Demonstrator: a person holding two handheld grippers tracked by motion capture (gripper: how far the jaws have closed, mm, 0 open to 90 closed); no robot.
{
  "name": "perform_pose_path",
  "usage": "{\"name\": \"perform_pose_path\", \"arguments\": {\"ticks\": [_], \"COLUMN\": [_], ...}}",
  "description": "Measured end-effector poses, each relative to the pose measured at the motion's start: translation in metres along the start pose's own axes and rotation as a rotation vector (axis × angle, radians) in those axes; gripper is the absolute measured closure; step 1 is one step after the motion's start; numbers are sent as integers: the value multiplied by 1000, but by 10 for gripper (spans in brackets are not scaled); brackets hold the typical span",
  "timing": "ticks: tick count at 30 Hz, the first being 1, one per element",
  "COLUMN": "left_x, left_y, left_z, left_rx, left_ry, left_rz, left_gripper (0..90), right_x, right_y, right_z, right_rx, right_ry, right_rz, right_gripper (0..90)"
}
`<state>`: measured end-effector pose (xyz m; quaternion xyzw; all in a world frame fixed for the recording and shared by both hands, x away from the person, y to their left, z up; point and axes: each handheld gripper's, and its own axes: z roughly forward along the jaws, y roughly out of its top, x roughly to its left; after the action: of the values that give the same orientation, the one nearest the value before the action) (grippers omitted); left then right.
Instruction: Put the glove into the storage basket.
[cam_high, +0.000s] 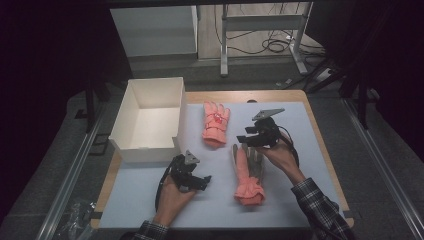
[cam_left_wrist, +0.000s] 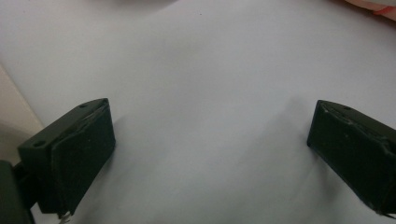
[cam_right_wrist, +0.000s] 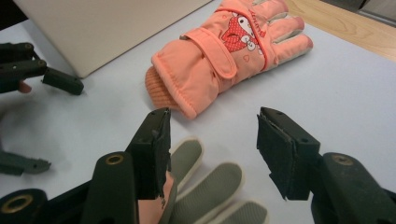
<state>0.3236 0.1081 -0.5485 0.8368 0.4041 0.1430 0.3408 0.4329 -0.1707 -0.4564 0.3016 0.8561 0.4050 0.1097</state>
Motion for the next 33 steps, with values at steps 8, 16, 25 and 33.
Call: {"name": "perform_pose_path", "arguments": {"ticks": [8, 16, 25, 33], "left_x": [0, 0, 0, 0], "left_y": [0, 0, 0, 0], "left_z": [0, 0, 0, 0], "left_rx": [-3, -2, 0, 0], "left_ry": [-1, 0, 0, 0], "left_rz": [-1, 1, -1, 0], "left_gripper": [10, 9, 10, 10], "right_x": [-3, -4, -8, -14], "right_y": [15, 32, 44, 57], "right_z": [16, 41, 64, 84], "right_rx": [6, 28, 36, 32], "right_ry": [13, 22, 6, -18], "right_rz": [2, -5, -4, -2], "right_gripper": [447, 451, 447, 446]}}
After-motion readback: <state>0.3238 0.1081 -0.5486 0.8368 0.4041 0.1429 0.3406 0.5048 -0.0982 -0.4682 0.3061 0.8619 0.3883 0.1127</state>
